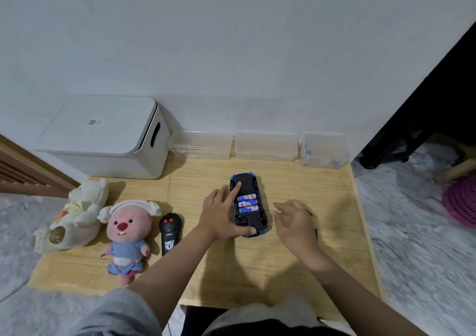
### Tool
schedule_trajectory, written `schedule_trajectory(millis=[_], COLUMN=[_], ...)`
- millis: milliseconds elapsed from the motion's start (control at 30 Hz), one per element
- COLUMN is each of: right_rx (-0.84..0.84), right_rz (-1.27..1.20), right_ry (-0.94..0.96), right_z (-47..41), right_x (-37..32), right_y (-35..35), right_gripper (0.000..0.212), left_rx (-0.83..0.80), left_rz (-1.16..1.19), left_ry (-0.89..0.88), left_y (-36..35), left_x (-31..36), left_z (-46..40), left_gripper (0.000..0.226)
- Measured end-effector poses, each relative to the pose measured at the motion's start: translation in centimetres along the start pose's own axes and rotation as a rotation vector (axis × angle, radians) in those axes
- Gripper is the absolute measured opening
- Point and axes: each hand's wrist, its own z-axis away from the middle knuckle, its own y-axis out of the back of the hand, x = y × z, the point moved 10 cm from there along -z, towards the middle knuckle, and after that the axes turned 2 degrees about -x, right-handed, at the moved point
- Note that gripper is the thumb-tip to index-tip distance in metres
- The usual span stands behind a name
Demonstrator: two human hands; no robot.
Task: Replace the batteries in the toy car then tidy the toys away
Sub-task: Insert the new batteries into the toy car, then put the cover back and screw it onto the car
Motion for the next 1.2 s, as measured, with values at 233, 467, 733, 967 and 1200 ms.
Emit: schedule_trajectory(millis=[233,467,733,967,1200], right_rx=[0.059,0.093,-0.037,-0.064,-0.178], right_rz=[0.227,0.088,-0.012,-0.324,-0.376], right_ry=[-0.596,-0.511,-0.481,-0.277,-0.207], right_z=[4.3,4.2,2.7,-1.1,-4.8], right_x=[9.8,9.3,8.9,2.6,-0.9], right_y=[3.5,2.9,3.4,3.3,-1.2], right_gripper=[0.058,0.037,0.026,0.017,0.020], left_rx=[0.009,0.017,0.010,-0.004,-0.029], left_rz=[0.021,0.027,0.027,0.003,-0.006], left_ry=[-0.005,-0.010,-0.012,-0.008,0.011], left_y=[-0.1,-0.2,-0.1,-0.1,0.1], left_x=[-0.1,-0.2,-0.1,0.1,0.3], left_z=[-0.2,-0.3,-0.1,0.0,0.1], left_gripper=[0.126,0.126,0.127,0.126,0.124])
